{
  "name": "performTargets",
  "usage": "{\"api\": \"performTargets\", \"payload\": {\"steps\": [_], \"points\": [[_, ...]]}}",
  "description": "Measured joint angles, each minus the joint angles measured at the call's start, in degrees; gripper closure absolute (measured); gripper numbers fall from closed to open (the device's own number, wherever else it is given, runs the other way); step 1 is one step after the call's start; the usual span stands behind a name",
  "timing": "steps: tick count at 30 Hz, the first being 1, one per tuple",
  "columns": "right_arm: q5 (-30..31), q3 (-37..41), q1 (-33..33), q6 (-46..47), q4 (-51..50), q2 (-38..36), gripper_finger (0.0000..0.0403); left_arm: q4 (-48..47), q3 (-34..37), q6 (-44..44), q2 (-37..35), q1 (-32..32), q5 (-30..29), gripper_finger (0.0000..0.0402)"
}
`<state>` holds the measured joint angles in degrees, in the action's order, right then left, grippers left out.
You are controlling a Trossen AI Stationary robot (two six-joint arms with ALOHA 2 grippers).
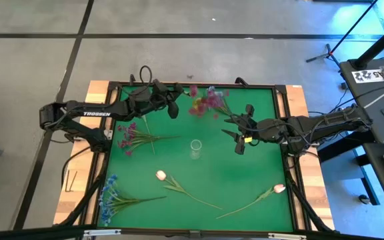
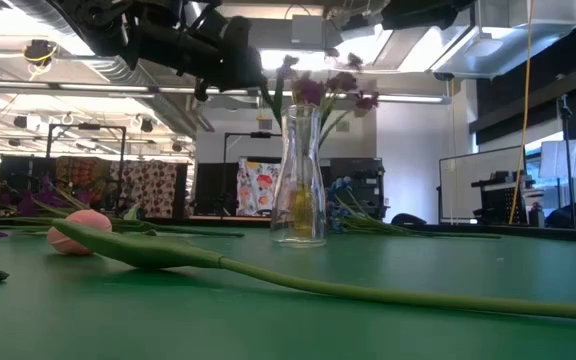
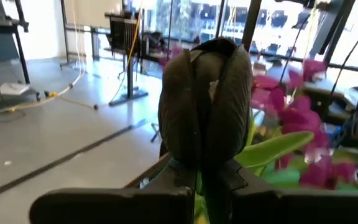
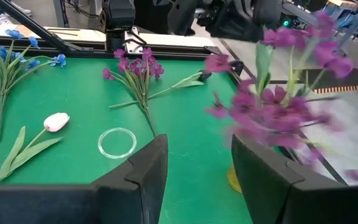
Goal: Sort flowers into vase by color
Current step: Put the bottom flowers into the yellow vase
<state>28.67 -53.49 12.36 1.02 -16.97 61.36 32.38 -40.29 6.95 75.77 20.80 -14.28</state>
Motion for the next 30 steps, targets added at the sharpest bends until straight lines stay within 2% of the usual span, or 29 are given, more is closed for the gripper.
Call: {"api": "performTargets", "payload": {"steps": [5, 15, 25, 30], "points": [[0.0, 0.0, 0.0, 0.0, 0.0, 0.0, 0.0226, -1.3, -1.7, -0.1, 0.0, 0.0, 0.0, 0.0392], [-0.8, 0.0, 0.0, 0.2, 0.0, 0.0, 0.0226, -14.9, -11.0, -0.2, 0.0, 0.0, 0.4, 0.0391], [-0.8, 0.0, 0.0, 0.2, 0.0, 0.0, 0.0226, -17.2, -11.4, 0.0, 0.0, 0.0, 0.5, 0.0390], [-0.8, 0.0, 0.0, 0.2, 0.0, 0.0, 0.0226, -17.5, -11.4, 0.2, 0.0, 0.0, 2.8, 0.0390]]}}
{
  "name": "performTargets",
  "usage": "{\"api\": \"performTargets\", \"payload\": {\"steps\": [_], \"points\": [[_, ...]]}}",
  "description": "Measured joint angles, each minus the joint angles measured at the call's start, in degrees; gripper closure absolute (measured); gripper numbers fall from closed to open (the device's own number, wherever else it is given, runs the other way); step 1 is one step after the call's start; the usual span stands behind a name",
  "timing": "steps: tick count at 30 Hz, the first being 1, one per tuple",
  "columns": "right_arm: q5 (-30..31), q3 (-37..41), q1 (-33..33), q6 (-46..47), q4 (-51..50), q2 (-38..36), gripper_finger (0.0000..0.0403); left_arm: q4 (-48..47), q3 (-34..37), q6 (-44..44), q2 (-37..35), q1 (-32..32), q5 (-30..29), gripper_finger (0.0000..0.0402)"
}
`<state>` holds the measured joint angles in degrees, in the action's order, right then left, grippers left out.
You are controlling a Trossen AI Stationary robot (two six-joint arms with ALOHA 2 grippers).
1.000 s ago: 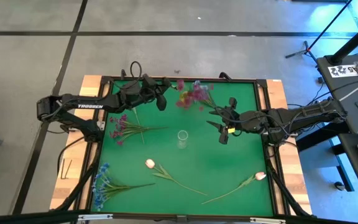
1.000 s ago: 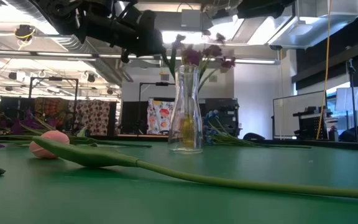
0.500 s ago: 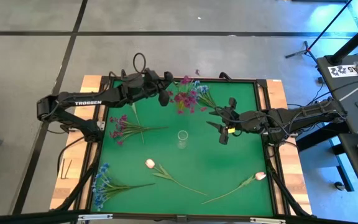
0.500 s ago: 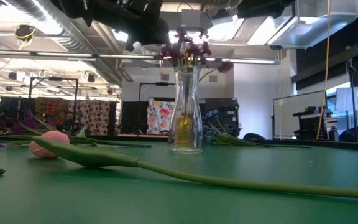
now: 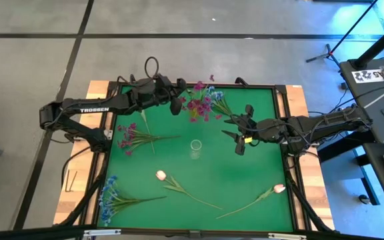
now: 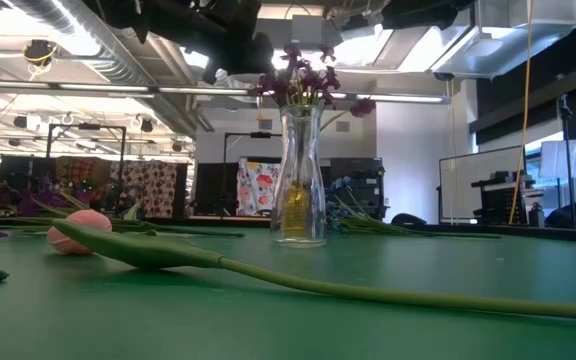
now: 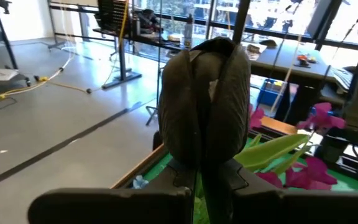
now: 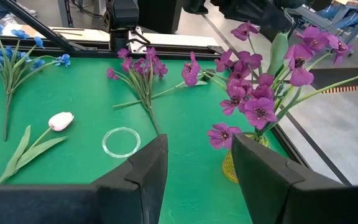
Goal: Sort flowers into vase by color
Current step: Put the bottom flowers into the yellow vase
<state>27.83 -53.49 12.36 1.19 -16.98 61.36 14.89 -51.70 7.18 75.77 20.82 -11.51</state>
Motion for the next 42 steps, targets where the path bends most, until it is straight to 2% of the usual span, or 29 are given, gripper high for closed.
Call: {"api": "performTargets", "payload": {"steps": [13, 33, 36, 42], "points": [[0.0, 0.0, 0.0, 0.0, 0.0, 0.0, 0.0226, -0.1, -0.2, 0.3, 4.8, 0.0, 0.7, 0.0390], [-0.4, 0.0, 0.0, 1.5, -1.2, 0.0, 0.0226, -0.9, -0.1, 0.2, 4.5, 0.1, -0.3, 0.0389], [-0.4, 0.0, 0.0, 1.5, -1.2, 0.0, 0.0226, -0.9, 0.0, 0.2, 4.5, 0.1, -0.4, 0.0373], [-0.4, 0.0, 0.0, 1.5, -1.2, 0.0, 0.0226, -0.9, 0.0, -0.3, 4.5, 0.0, -0.4, 0.0312]]}}
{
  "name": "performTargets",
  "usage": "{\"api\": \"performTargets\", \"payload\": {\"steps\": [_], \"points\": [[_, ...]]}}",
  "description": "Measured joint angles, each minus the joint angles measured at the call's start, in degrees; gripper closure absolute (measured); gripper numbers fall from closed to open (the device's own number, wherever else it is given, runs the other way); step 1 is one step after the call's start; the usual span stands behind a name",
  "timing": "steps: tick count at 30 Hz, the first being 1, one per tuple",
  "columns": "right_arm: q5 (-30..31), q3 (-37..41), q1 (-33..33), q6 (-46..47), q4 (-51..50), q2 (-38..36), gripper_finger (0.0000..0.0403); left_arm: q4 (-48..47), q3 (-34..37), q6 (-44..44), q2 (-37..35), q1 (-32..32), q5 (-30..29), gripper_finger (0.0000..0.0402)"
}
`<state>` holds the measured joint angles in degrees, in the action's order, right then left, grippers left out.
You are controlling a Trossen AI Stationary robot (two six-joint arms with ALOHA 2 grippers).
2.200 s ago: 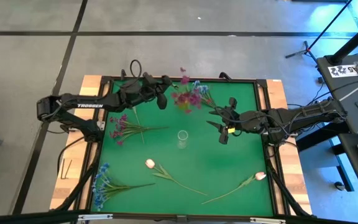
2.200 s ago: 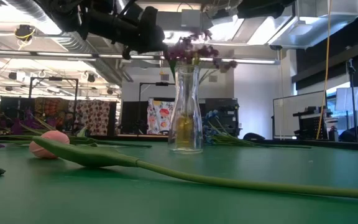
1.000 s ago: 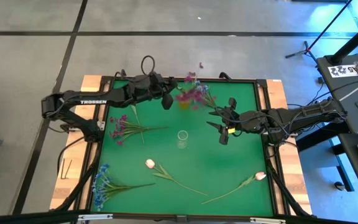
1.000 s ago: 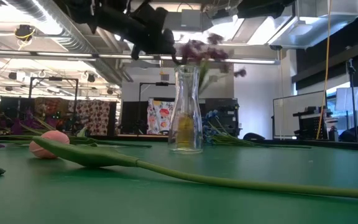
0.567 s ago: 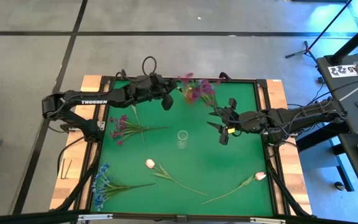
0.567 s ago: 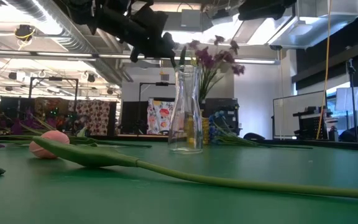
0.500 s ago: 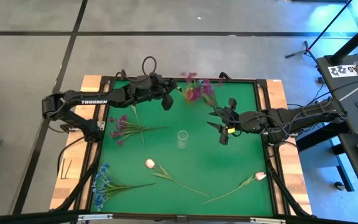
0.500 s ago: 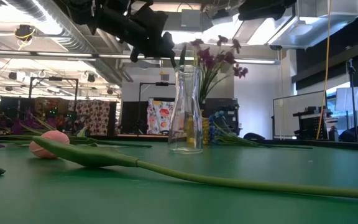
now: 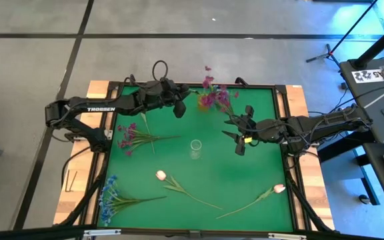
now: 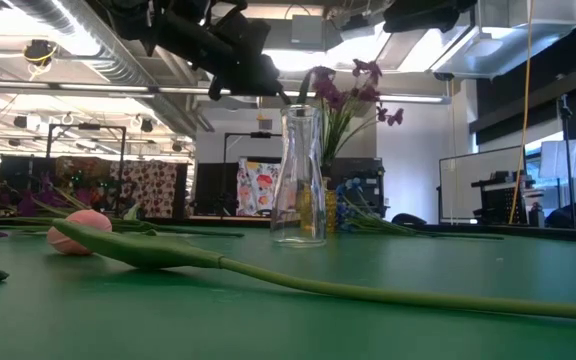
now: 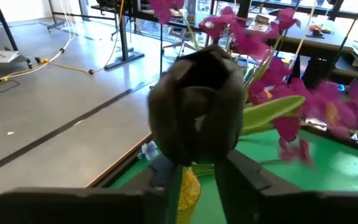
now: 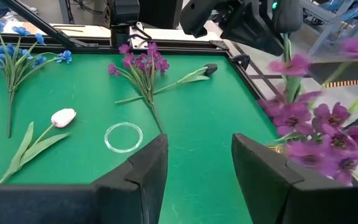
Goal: Sort flowers into vase by color
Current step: Put the bottom flowers into the yellow vase
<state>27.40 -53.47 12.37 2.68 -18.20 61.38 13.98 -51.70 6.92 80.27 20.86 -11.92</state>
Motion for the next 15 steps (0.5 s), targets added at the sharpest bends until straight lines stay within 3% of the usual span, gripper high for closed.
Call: {"api": "performTargets", "payload": {"steps": [7, 15], "points": [[0.0, 0.0, 0.0, 0.0, -0.3, 0.0, 0.0226, -2.7, 0.0, -0.6, -2.2, 0.0, 0.0, 0.0258], [0.0, 0.0, 0.0, 0.1, -1.4, 0.0, 0.0226, -11.1, 0.0, -0.6, -8.1, -1.4, -1.1, 0.0231]]}}
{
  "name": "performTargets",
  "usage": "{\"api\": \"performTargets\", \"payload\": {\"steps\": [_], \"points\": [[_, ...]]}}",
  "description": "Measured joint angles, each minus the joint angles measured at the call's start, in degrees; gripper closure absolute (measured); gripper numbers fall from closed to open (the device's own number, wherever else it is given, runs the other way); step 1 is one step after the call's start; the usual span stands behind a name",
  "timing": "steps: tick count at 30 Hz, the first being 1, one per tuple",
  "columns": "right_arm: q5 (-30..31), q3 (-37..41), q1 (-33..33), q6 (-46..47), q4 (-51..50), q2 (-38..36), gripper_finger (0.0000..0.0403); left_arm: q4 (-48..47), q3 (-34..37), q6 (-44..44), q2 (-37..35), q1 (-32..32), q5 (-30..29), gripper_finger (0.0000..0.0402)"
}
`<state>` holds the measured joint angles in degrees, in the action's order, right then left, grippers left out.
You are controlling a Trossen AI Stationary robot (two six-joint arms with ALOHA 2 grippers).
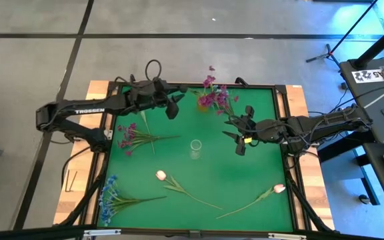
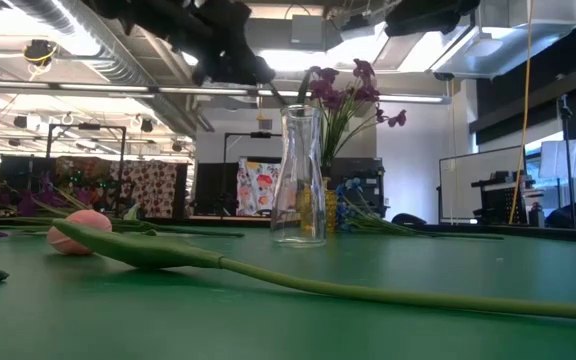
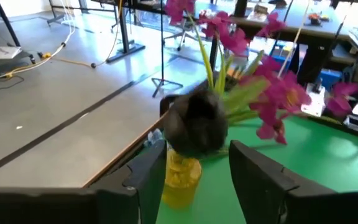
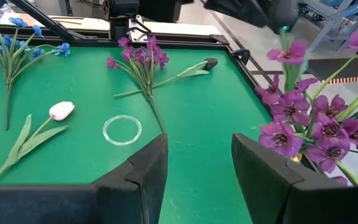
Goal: Sort flowers into vase by color
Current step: Put the bottom flowers into the yellow vase, then put the top blue flowers into the transparent vase
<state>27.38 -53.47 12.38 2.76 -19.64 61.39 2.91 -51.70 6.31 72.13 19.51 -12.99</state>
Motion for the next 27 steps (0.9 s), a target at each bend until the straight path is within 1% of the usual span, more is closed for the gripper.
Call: {"api": "performTargets", "payload": {"steps": [2, 8, 10, 13, 20, 24, 27], "points": [[0.0, 0.0, 0.0, 0.0, 0.0, 0.0, 0.0226, -2.1, 0.0, 0.0, -1.3, -0.4, -0.7, 0.0227], [0.0, 0.0, 0.0, 0.2, -2.5, -1.0, 0.0226, -10.4, 0.0, 0.0, -4.8, -2.0, -5.7, 0.0216], [0.3, 0.0, 0.0, 0.9, -5.0, -1.9, 0.0226, -12.8, 0.0, 0.6, -6.4, -2.6, -7.2, 0.0216], [1.3, 0.0, 0.0, 3.0, -9.2, -3.4, 0.0226, -15.0, 0.0, 0.8, -8.9, -4.1, -7.8, 0.0215], [1.9, 0.0, 0.0, 10.3, -18.5, -5.4, 0.0226, -16.0, 0.0, 1.1, -15.0, -10.0, -7.6, 0.0232], [5.5, 0.1, 0.0, 15.7, -24.9, -5.4, 0.0226, -16.6, 0.0, 2.1, -16.1, -13.5, -7.7, 0.0245], [8.6, 2.8, 0.0, 18.9, -25.3, -5.5, 0.0226, -16.5, 0.7, 2.1, -16.1, -15.8, -10.2, 0.0255]]}}
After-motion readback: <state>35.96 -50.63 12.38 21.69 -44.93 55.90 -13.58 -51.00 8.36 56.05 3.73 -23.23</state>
